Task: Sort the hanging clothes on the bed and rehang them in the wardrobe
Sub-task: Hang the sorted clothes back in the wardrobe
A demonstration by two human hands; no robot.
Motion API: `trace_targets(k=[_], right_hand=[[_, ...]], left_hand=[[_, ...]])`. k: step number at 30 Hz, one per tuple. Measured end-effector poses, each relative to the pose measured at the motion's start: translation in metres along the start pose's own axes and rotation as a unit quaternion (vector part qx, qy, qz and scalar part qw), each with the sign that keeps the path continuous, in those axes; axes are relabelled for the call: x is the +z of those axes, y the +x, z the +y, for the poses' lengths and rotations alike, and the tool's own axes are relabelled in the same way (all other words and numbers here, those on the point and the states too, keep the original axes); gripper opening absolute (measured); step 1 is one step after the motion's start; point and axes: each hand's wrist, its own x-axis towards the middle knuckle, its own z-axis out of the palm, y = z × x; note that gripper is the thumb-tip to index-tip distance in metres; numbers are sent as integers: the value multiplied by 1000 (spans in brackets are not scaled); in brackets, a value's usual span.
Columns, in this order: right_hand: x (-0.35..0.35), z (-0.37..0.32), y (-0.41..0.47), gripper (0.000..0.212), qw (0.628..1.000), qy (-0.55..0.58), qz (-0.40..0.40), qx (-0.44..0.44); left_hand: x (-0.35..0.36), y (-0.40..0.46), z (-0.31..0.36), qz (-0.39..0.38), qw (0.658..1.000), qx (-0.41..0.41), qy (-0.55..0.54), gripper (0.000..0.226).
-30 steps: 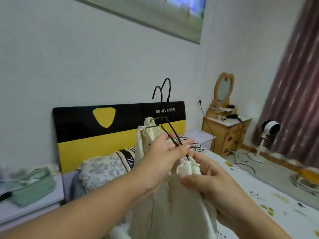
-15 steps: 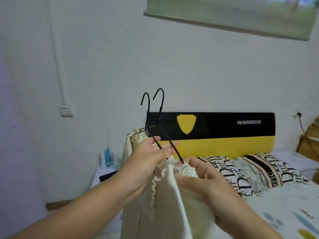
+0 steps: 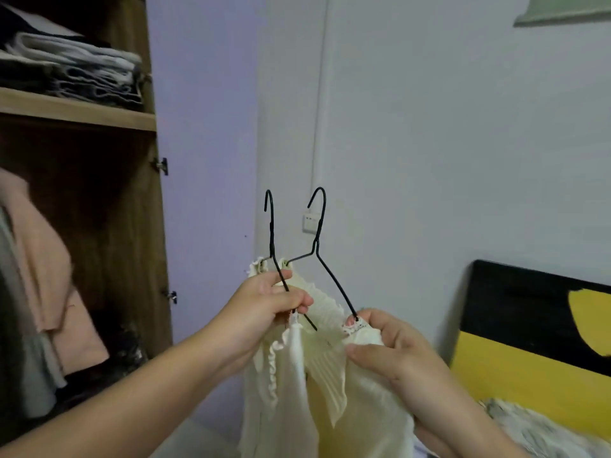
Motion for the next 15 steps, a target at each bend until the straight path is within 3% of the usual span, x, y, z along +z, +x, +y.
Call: trace_targets(k=[4,8,15], right_hand=[[-7,5,50,29,996,-27,-85,19],[0,14,90,22,985,-25,-163,50],[34,34,148,31,963,6,-260,76]], left_hand=[[-20,17,1,96,995,9,25,42],[-43,23,3,186,982,17,36,40],[-94,28,4,283,957,12,58,47]])
